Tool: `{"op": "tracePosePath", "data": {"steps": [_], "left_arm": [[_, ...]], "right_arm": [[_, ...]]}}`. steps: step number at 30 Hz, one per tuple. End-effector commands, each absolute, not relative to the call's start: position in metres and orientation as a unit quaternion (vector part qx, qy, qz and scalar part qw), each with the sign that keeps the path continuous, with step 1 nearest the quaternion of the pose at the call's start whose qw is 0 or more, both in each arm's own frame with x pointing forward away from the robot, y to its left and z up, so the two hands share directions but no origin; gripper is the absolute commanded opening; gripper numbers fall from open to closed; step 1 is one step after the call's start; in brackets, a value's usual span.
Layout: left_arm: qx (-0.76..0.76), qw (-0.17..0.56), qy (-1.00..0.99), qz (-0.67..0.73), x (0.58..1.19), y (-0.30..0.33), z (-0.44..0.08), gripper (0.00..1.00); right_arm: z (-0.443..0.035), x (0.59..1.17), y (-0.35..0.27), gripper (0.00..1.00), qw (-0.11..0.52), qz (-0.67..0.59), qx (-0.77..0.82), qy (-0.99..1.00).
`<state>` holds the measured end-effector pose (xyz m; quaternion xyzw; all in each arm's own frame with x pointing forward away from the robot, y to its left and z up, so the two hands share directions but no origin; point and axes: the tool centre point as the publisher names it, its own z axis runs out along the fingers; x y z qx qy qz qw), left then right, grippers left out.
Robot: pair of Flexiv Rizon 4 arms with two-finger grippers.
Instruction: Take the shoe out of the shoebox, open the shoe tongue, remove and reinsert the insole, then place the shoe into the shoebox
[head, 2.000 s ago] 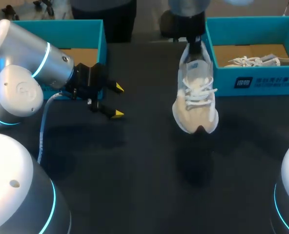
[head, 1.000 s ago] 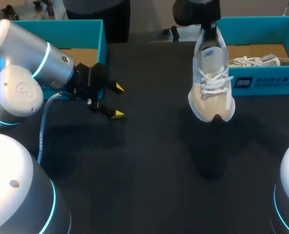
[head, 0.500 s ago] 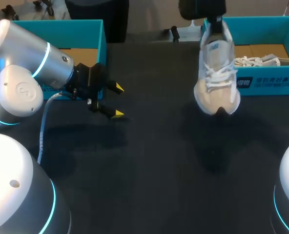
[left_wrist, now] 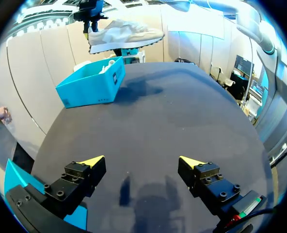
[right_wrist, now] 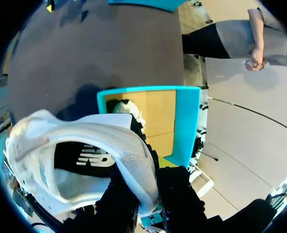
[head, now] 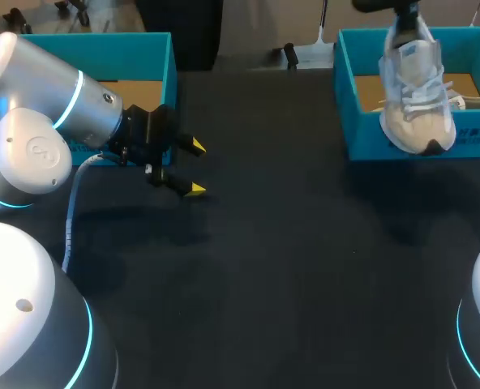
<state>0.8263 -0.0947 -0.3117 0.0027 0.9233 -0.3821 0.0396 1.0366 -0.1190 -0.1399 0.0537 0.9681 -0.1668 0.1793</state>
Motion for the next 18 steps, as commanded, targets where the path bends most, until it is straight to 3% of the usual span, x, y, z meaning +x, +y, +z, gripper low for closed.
{"op": "tracePosePath", "data": {"steps": [1, 18], "left_arm": [[0.003, 0.04, 0.923, -0.382, 0.826, -0.094, -0.312, 1.0], [0.003, 0.04, 0.923, -0.382, 0.826, -0.094, -0.312, 1.0]], "right_arm": [[-0.14, 1.041, -0.138, 0.0, 0.175, -0.148, 0.051, 0.972], [-0.141, 1.054, -0.149, 0.0, 0.184, -0.156, 0.061, 0.969]]}}
